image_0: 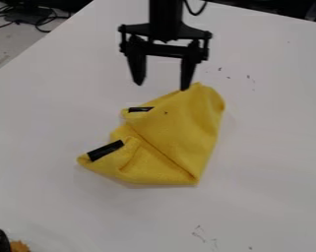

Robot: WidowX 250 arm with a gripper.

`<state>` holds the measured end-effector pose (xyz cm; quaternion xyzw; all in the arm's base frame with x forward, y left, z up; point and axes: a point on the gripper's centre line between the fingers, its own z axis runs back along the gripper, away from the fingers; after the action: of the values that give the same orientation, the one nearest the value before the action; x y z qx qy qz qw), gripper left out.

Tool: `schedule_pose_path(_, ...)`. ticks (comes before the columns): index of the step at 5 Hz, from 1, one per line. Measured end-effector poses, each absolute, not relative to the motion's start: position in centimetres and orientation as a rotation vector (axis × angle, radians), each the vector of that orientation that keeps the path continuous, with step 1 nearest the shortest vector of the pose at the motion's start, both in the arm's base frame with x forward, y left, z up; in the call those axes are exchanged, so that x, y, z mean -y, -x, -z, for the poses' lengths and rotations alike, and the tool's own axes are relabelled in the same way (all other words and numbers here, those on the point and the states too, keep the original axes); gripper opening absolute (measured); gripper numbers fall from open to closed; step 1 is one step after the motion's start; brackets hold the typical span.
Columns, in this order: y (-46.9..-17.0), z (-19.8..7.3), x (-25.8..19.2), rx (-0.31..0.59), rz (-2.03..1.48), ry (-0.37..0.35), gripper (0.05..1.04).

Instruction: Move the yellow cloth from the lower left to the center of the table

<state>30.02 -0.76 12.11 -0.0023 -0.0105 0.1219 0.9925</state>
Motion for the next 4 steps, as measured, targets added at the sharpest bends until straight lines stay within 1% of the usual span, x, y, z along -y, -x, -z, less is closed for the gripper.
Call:
schedule_pose_path(1,-29.6,-11.9,-4.0,0.027,-0.282,0.03,0.999)
schedule_pose_path(2,-29.2,-11.5,-7.2,0.052,-0.282,0.029,0.999)
schedule_pose_path(3,-28.7,-10.7,-10.5,0.077,-0.354,-0.007,0.999)
schedule_pose_path(4,-28.4,-8.8,-12.3,0.049,-0.391,0.035,0.999)
